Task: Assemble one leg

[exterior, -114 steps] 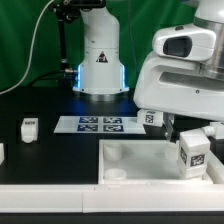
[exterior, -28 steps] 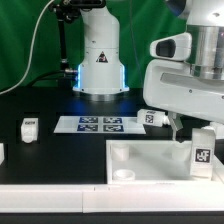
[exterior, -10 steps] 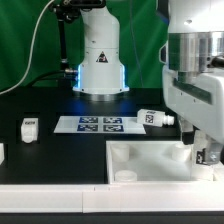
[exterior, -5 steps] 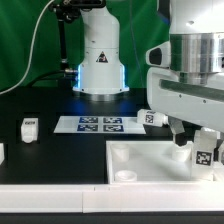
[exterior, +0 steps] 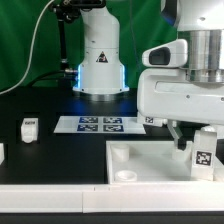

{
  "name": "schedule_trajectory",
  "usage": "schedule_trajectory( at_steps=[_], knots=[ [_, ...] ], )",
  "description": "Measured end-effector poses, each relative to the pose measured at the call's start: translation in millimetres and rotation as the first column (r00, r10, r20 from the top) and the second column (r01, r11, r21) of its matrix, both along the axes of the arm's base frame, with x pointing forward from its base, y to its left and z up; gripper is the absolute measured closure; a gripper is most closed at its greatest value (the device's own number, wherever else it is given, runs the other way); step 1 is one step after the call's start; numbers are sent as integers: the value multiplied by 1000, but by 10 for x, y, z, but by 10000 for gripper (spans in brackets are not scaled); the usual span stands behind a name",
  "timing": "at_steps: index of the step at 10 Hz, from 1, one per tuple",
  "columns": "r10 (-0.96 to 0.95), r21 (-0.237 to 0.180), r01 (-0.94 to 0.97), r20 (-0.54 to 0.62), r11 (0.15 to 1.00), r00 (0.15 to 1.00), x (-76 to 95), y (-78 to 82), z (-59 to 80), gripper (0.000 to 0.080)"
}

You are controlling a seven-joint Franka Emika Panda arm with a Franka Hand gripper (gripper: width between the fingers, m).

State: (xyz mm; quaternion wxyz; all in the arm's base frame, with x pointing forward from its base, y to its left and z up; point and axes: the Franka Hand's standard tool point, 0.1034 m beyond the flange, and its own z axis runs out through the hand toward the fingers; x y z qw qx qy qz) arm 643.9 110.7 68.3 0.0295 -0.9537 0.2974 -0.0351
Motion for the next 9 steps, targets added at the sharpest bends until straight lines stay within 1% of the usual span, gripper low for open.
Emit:
schedule_trajectory(
  at_steps=[1, 2, 3, 4, 5, 6, 7, 8, 9],
  knots=[
    [-2, 0, 2, 0, 1000, 1000, 0, -2, 0, 374],
    [-74, 7, 74, -3, 997, 997, 0, 0, 0, 374],
    [-148, 12, 148, -6, 989, 989, 0, -10, -1, 514],
    [-229, 18, 229, -11, 973, 973, 0, -16, -1, 514],
    [-358, 30, 358, -20, 933, 934, -1, -33, -6, 514],
    [-488, 44, 489, -41, 871, 872, -8, -57, -5, 514],
    [-600, 45, 603, -66, 796, 797, -20, -67, -2, 514],
    [-733, 63, 739, -98, 671, 674, -23, -50, -4, 514],
    [-826, 80, 836, -131, 543, 549, -22, -35, -8, 514]
  ],
)
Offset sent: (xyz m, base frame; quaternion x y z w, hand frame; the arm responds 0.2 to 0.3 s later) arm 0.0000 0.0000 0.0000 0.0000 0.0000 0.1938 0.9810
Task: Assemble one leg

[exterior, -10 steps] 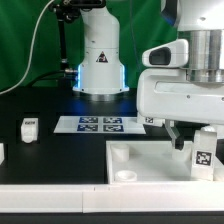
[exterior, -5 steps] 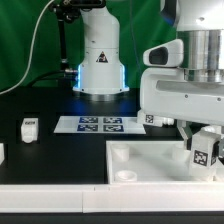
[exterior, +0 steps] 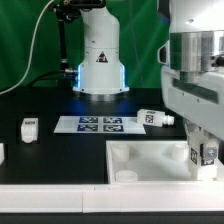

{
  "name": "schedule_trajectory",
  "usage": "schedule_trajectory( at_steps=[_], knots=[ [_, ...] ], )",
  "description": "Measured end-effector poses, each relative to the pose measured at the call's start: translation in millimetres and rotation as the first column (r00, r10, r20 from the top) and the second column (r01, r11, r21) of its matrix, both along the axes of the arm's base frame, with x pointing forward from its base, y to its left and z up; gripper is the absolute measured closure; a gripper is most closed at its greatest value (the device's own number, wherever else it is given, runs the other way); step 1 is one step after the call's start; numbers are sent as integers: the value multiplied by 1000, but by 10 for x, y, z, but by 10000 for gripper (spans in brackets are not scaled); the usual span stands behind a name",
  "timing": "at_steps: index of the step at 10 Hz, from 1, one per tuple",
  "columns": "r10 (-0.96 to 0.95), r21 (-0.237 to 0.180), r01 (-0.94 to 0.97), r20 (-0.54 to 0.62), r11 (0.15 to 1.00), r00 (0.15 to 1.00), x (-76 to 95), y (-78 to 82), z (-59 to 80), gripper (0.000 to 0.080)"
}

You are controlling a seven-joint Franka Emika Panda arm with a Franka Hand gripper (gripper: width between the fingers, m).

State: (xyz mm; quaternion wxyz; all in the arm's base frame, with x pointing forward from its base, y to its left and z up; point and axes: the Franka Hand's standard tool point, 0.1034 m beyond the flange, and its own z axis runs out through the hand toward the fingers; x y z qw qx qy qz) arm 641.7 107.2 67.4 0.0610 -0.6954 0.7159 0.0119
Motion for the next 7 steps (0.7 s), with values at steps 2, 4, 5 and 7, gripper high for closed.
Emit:
schedule_trajectory(
  at_steps=[2, 4, 5, 7],
  knots=[
    [-191, 49, 191, -9, 980, 982, -5, -10, -4, 514],
    [-222, 48, 222, -14, 974, 975, -7, -9, -9, 430],
    [-94, 32, 93, 3, 995, 996, -11, -4, -11, 249],
    [251, -6, -251, 44, 968, 967, -27, 109, -15, 181]
  ],
)
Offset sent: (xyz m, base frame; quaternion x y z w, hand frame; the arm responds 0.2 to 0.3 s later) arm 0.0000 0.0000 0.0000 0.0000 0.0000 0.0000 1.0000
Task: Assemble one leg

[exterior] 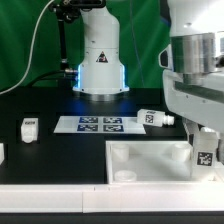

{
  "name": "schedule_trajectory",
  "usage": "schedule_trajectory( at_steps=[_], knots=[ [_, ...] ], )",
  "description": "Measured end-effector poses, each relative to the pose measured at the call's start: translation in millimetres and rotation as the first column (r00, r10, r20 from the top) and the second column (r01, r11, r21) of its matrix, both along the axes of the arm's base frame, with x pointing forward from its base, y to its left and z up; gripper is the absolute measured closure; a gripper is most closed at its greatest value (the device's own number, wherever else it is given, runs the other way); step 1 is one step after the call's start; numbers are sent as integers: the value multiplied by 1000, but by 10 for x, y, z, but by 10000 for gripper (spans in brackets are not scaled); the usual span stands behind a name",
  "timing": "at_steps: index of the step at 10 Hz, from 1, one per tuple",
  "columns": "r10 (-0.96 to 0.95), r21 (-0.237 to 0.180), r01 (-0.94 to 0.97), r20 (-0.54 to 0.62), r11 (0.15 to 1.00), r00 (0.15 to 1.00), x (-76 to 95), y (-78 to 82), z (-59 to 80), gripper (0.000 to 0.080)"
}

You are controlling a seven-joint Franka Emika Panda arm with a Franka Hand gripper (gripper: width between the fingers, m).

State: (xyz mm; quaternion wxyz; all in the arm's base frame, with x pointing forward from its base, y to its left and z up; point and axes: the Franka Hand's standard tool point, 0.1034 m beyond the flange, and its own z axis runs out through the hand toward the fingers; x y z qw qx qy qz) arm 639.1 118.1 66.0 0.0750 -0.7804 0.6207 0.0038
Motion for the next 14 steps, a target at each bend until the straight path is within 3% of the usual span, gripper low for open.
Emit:
schedule_trajectory(
  at_steps=[2, 4, 5, 6, 7, 8, 9, 10, 12, 14],
  knots=[
    [192, -9, -191, 26, 981, 981, -42, 116, 41, 151],
    [320, -36, -319, 34, 947, 947, -35, 65, 30, 151],
    [453, -64, -450, 37, 891, 891, -30, 40, 32, 150],
    [633, -105, -627, 31, 771, 773, -15, 1, 39, 150],
    [686, -119, -679, 21, 724, 728, -21, 7, 34, 150],
    [654, -116, -648, 21, 753, 756, -18, 1, 34, 150],
    [636, -113, -630, 21, 768, 771, -18, -3, 33, 271],
    [624, -112, -619, 20, 778, 781, -18, -5, 32, 271],
    [498, -93, -495, 9, 864, 867, -46, -22, 12, 516],
    [267, -72, -266, 0, 961, 964, -36, 1, 10, 515]
  ],
)
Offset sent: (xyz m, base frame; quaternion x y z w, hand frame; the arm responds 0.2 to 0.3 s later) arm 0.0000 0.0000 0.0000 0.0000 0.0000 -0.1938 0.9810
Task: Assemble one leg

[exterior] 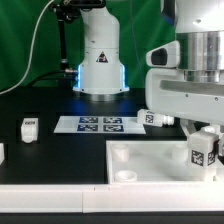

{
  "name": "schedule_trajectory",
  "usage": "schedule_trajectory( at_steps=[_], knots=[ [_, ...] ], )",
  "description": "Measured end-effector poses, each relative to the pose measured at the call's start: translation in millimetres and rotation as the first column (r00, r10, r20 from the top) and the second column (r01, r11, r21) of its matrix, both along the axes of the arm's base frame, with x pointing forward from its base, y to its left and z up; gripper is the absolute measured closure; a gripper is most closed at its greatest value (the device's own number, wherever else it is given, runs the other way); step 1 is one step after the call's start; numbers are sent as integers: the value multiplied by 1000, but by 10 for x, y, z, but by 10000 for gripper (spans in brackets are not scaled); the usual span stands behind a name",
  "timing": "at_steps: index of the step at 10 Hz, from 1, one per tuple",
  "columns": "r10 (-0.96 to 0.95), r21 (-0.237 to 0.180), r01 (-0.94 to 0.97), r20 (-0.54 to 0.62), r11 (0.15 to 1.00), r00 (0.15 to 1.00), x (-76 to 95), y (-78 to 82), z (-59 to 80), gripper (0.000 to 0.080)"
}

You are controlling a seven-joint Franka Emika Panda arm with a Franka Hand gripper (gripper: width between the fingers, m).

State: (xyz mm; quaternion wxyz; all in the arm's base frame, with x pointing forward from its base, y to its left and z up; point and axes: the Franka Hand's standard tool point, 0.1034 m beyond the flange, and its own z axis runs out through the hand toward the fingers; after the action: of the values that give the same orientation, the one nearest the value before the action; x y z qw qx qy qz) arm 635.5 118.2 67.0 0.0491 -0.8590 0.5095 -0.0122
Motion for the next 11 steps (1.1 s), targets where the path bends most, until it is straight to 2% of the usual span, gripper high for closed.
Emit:
schedule_trajectory(
  at_steps=[2, 3, 5, 7, 11],
  knots=[
    [-248, 17, 248, -19, 969, 969, 14, 10, 2, 515],
    [-401, 37, 402, -40, 915, 915, 41, 18, -2, 515],
    [-685, 71, 691, -92, 720, 723, 86, 31, -8, 515],
    [-803, 70, 811, -108, 582, 586, 98, -20, -5, 514],
    [-803, 64, 809, -100, 585, 588, 89, -47, -8, 511]
  ],
)
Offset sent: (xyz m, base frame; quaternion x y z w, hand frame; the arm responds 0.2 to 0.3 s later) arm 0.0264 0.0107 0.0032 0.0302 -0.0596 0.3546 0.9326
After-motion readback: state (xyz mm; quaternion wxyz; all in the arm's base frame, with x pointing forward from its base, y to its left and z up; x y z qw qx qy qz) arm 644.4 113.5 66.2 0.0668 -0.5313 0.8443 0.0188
